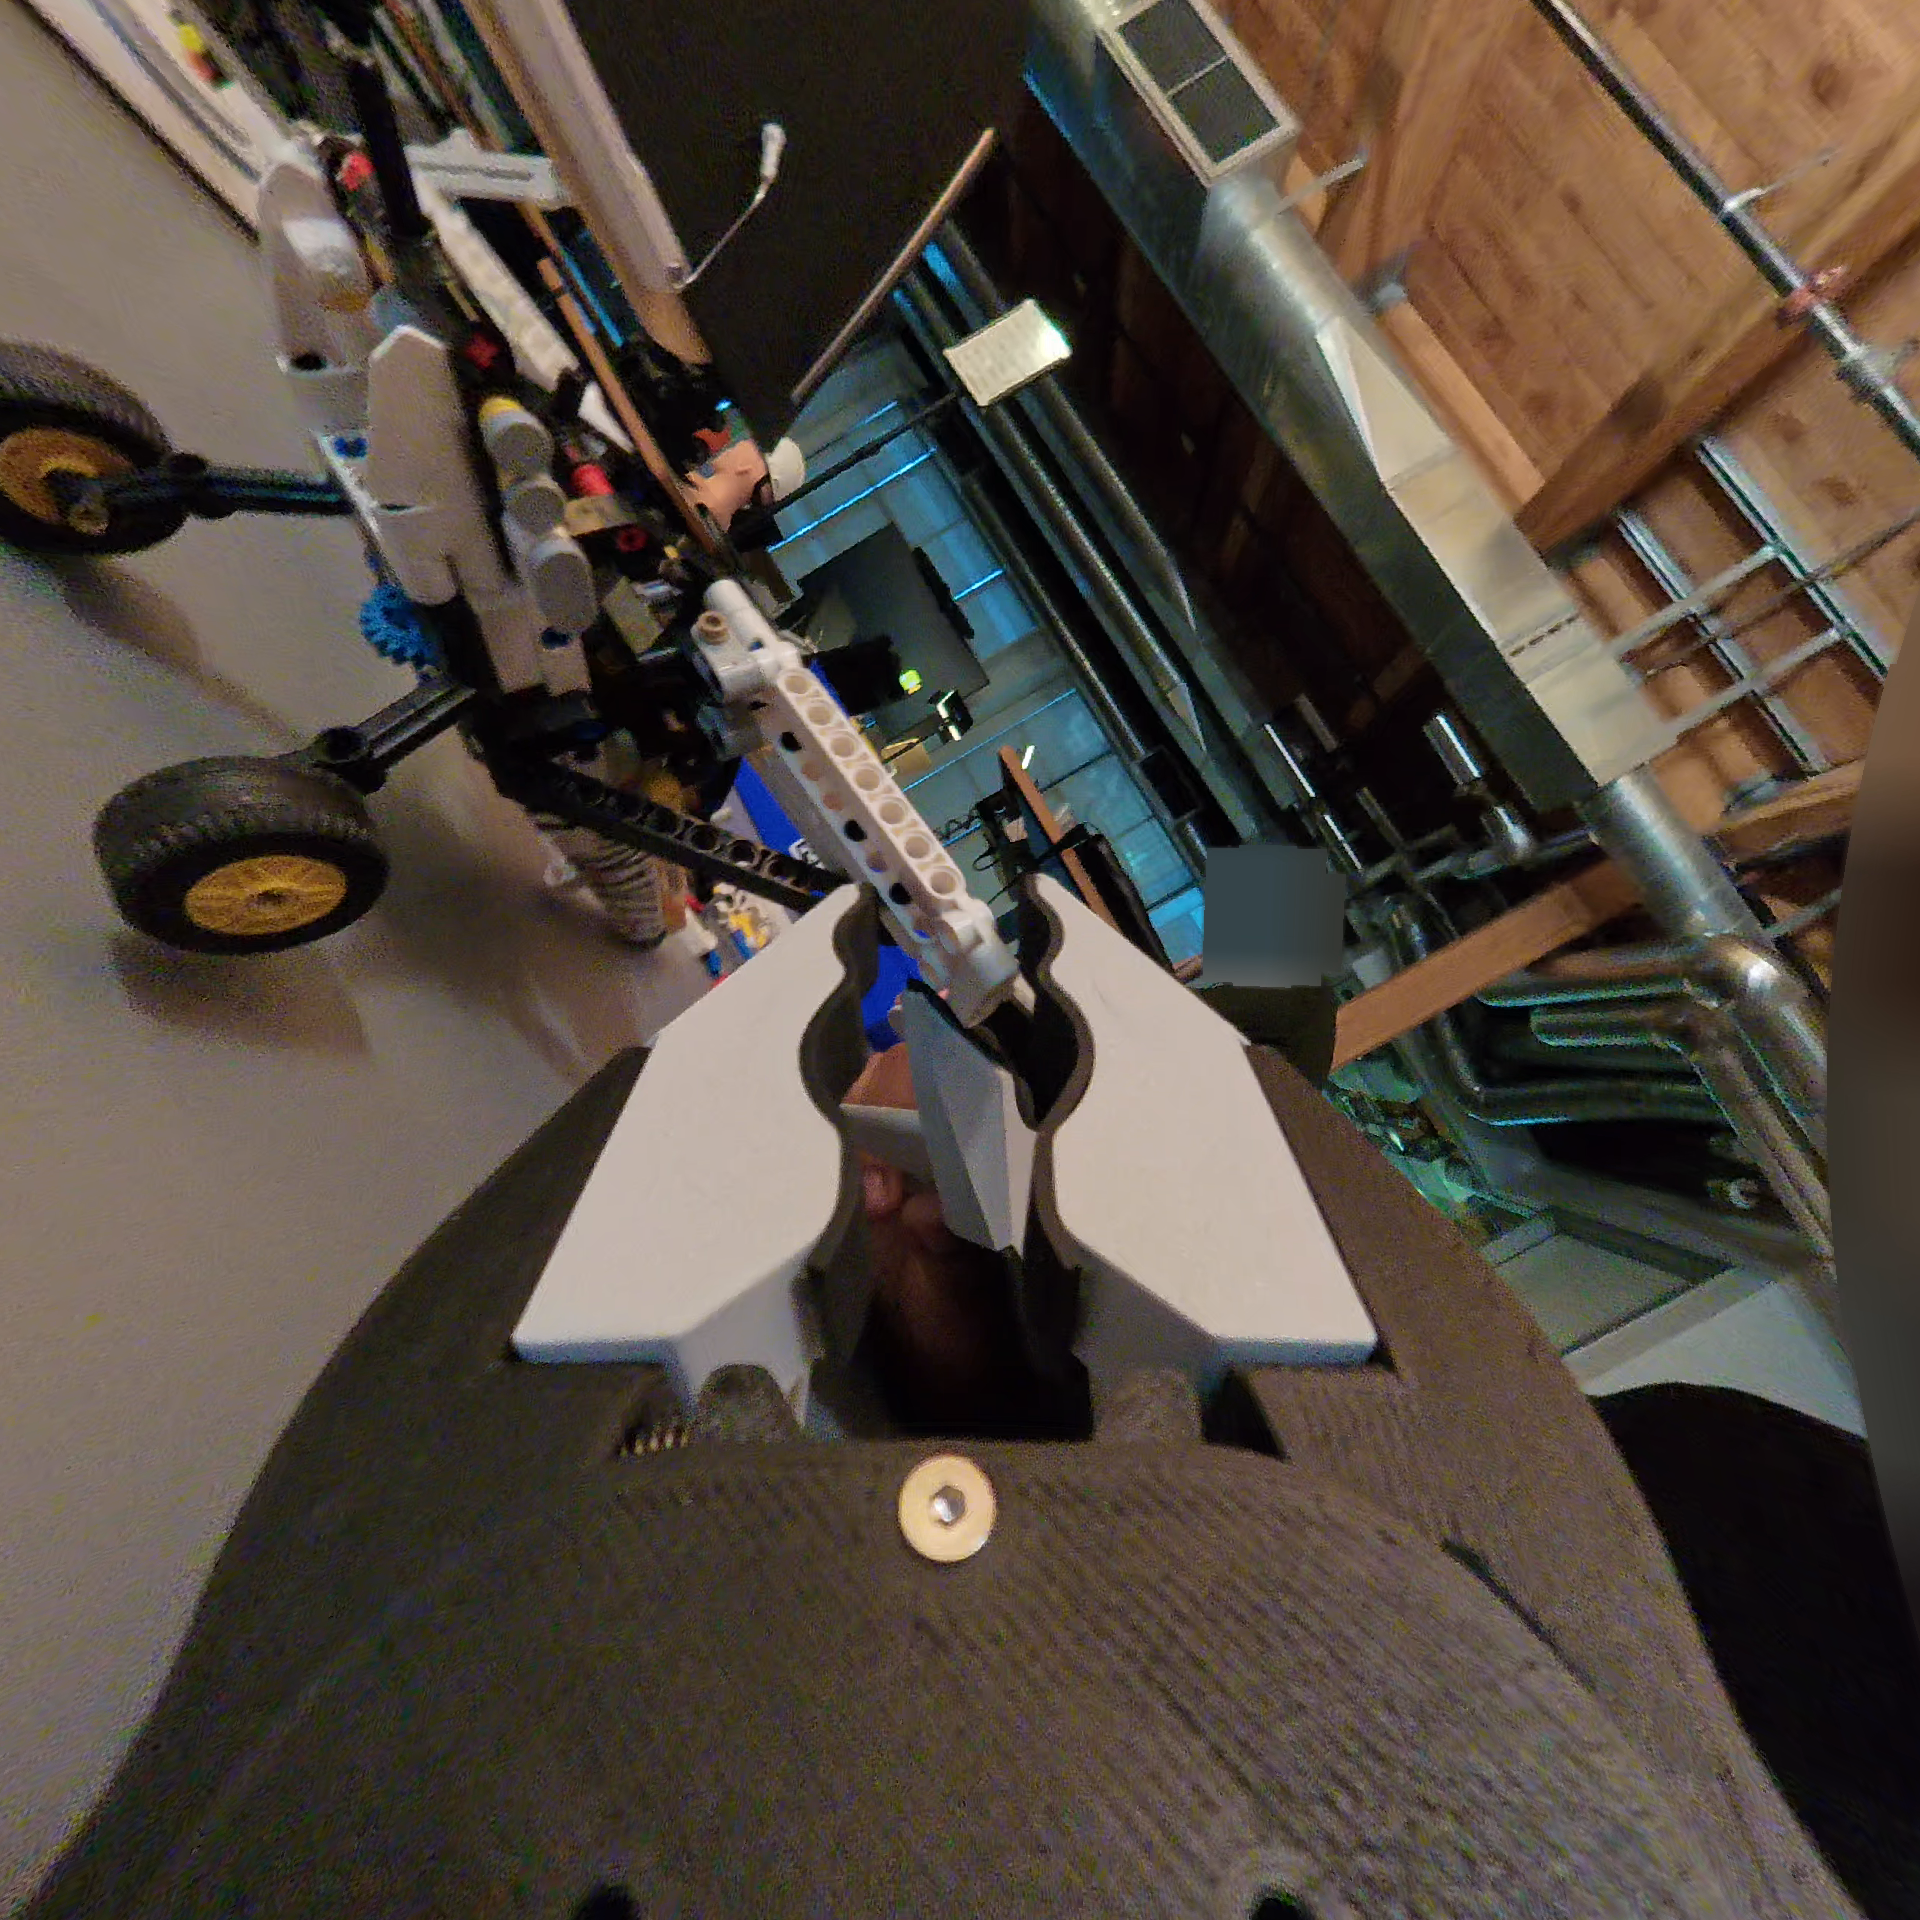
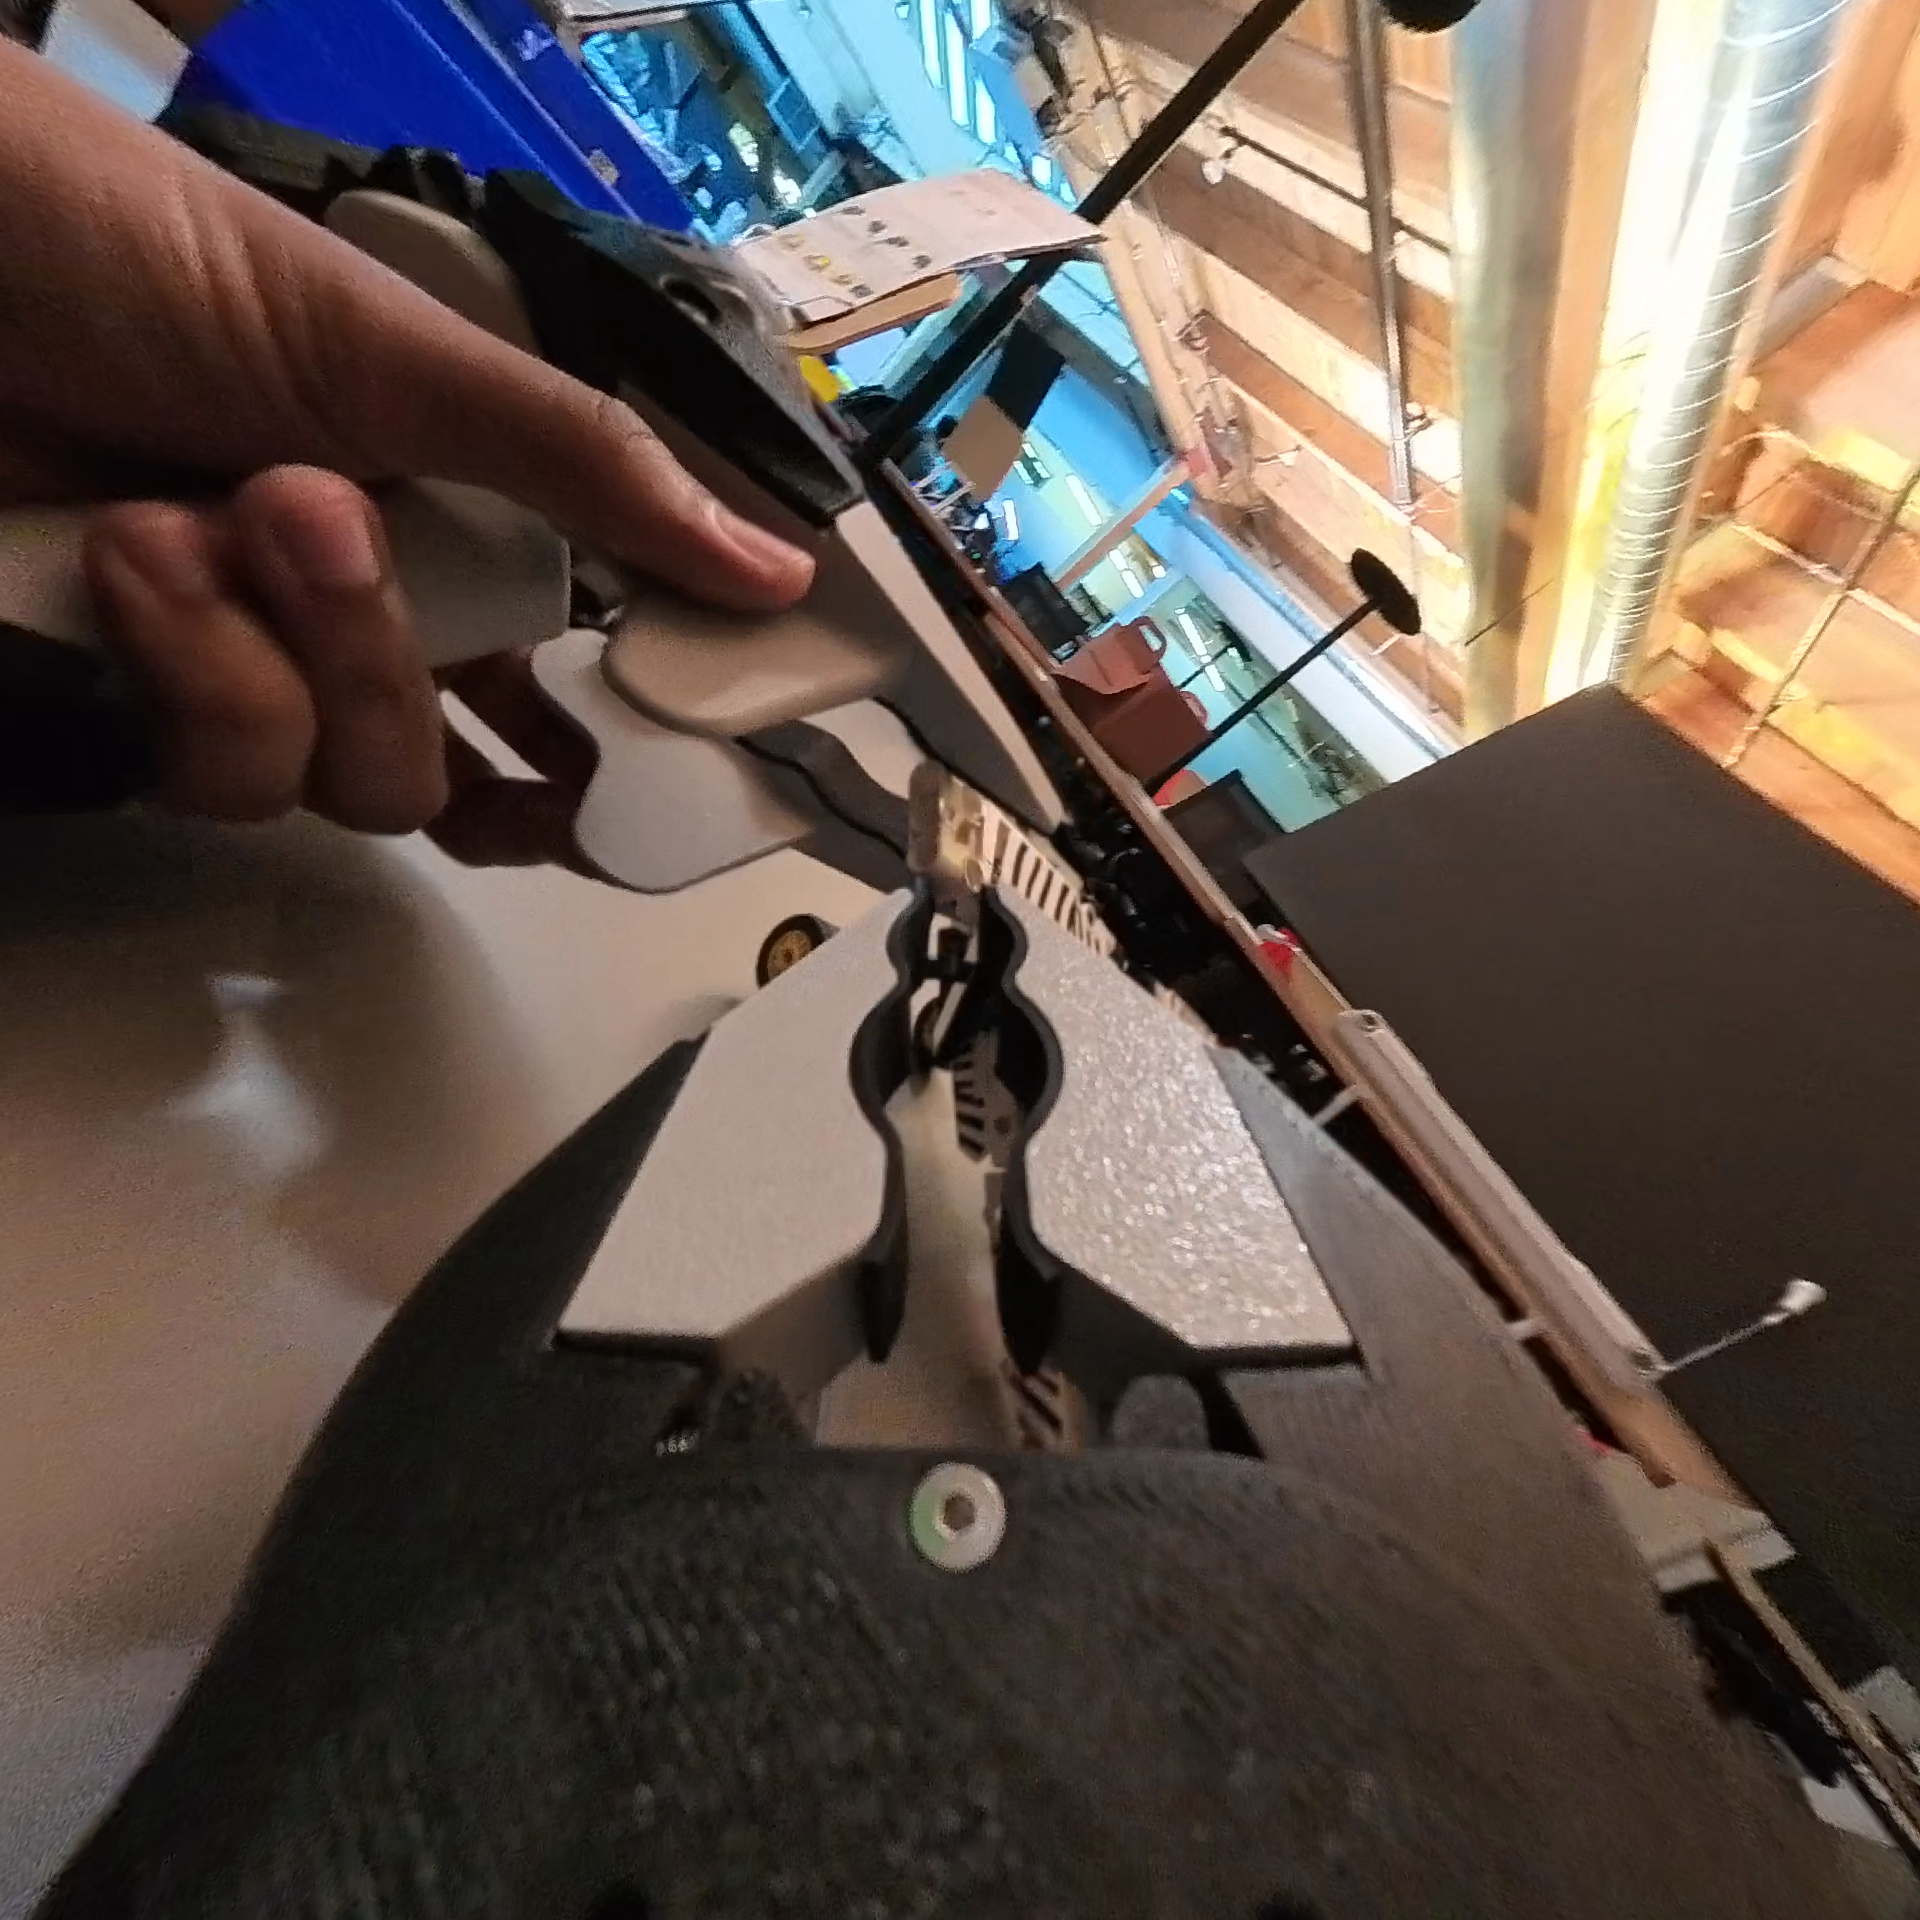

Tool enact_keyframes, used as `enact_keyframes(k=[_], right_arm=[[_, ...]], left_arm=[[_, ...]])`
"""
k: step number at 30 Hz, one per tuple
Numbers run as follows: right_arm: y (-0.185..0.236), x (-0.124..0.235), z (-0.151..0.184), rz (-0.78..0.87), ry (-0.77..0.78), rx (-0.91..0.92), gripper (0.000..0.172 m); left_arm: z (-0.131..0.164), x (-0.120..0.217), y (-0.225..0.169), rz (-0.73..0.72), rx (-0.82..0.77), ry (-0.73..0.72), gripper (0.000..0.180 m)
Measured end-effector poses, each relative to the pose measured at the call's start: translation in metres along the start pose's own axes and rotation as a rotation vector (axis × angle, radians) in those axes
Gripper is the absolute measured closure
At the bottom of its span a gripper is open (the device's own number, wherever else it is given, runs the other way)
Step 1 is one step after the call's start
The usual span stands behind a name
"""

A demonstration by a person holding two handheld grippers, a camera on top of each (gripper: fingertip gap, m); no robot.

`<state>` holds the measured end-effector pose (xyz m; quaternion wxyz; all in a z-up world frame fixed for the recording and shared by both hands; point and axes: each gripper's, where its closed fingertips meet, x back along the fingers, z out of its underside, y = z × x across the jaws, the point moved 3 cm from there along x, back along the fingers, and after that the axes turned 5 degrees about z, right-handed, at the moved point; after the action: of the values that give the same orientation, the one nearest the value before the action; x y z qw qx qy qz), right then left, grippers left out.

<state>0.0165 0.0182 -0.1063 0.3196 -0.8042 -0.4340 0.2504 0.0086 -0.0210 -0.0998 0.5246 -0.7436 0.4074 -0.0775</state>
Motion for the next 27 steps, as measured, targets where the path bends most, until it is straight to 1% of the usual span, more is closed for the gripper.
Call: enact_keyframes(k=[2, 5, 8, 10, 12, 13, 16, 18, 21, 23, 25, 27], right_arm=[[0.005, -0.002, 0.005, -0.036, 0.027, -0.044, 0.162], [0.004, -0.006, 0.015, -0.071, 0.079, -0.157, 0.148], [-0.005, -0.006, 0.017, -0.055, 0.075, -0.222, 0.152], [-0.002, -0.008, 0.018, -0.084, 0.074, -0.215, 0.156], [-0.001, -0.011, 0.017, -0.101, 0.070, -0.224, 0.157], [-0.001, -0.013, 0.019, -0.106, 0.080, -0.234, 0.161], [-0.003, -0.017, 0.023, -0.121, 0.100, -0.254, 0.161], [-0.003, -0.019, 0.022, -0.128, 0.093, -0.269, 0.160], [0.003, -0.029, 0.018, -0.176, 0.089, -0.310, 0.151], [0.001, -0.036, 0.012, -0.173, 0.056, -0.372, 0.146], [0.000, -0.040, 0.010, -0.182, 0.053, -0.394, 0.151], [-0.001, -0.041, 0.013, -0.173, 0.069, -0.337, 0.159]], left_arm=[[0.000, 0.007, 0.006, -0.036, -0.003, 0.027, 0.164], [-0.002, 0.014, 0.010, -0.055, -0.002, 0.034, 0.167], [-0.003, 0.017, 0.012, -0.036, 0.027, 0.030, 0.167], [-0.003, 0.018, 0.013, -0.036, 0.030, 0.038, 0.167], [-0.005, 0.019, 0.014, -0.031, 0.038, 0.028, 0.167], [-0.007, 0.021, 0.014, -0.025, 0.048, 0.019, 0.167], [-0.017, 0.029, 0.010, 0.042, 0.098, -0.039, 0.166], [-0.019, 0.031, 0.008, 0.074, 0.123, -0.029, 0.166], [-0.022, 0.033, 0.002, 0.173, 0.222, -0.053, 0.167], [-0.021, 0.032, 0.000, 0.218, 0.259, -0.052, 0.170], [-0.019, 0.030, -0.001, 0.225, 0.266, -0.045, 0.170], [-0.020, 0.031, 0.001, 0.233, 0.287, -0.056, 0.170]])
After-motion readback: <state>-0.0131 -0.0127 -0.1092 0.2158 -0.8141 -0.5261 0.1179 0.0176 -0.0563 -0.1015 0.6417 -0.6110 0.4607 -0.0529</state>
